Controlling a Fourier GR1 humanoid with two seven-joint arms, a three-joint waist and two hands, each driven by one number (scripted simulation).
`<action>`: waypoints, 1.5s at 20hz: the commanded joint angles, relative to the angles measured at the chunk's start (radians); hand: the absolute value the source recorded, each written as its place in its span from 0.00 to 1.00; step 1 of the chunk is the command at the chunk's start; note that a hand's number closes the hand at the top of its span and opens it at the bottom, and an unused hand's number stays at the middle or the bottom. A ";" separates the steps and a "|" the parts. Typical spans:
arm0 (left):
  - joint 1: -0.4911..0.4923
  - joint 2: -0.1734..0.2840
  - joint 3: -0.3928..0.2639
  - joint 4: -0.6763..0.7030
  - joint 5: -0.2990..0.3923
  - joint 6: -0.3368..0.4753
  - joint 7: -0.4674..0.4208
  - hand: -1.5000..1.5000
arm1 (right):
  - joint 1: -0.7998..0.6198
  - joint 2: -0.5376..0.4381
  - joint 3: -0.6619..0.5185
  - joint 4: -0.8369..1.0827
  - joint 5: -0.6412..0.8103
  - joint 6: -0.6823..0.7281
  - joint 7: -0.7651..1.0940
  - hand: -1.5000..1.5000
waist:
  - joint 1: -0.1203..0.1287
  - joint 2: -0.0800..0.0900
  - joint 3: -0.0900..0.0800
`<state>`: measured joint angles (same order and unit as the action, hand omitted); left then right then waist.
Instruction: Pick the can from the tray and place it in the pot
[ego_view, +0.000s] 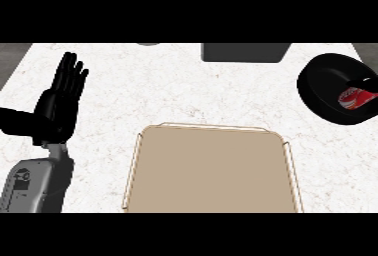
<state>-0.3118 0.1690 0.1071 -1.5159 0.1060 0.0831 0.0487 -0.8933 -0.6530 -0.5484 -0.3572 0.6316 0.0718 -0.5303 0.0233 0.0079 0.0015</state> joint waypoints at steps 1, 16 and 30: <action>0.010 0.004 0.011 -0.016 0.013 -0.007 -0.005 0.50 | -0.045 -0.045 -0.099 0.052 -0.103 0.058 0.041 0.00 | 0.004 0.001 0.000; 0.006 0.026 0.021 -0.021 0.021 -0.033 0.000 0.50 | 0.099 -0.303 -0.303 0.163 -0.310 0.264 -0.079 0.00 | 0.014 0.013 0.005; -0.005 -0.023 -0.017 -0.028 -0.018 0.017 0.001 0.50 | 0.219 -0.412 -0.364 0.198 -0.366 0.340 -0.130 0.00 | 0.022 0.018 0.010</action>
<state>-0.3177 0.1612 0.1077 -1.5274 0.1115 0.0750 0.0448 -0.7105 -1.0399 -0.8922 -0.1676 0.2837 0.3909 -0.6401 0.0440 0.0254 0.0094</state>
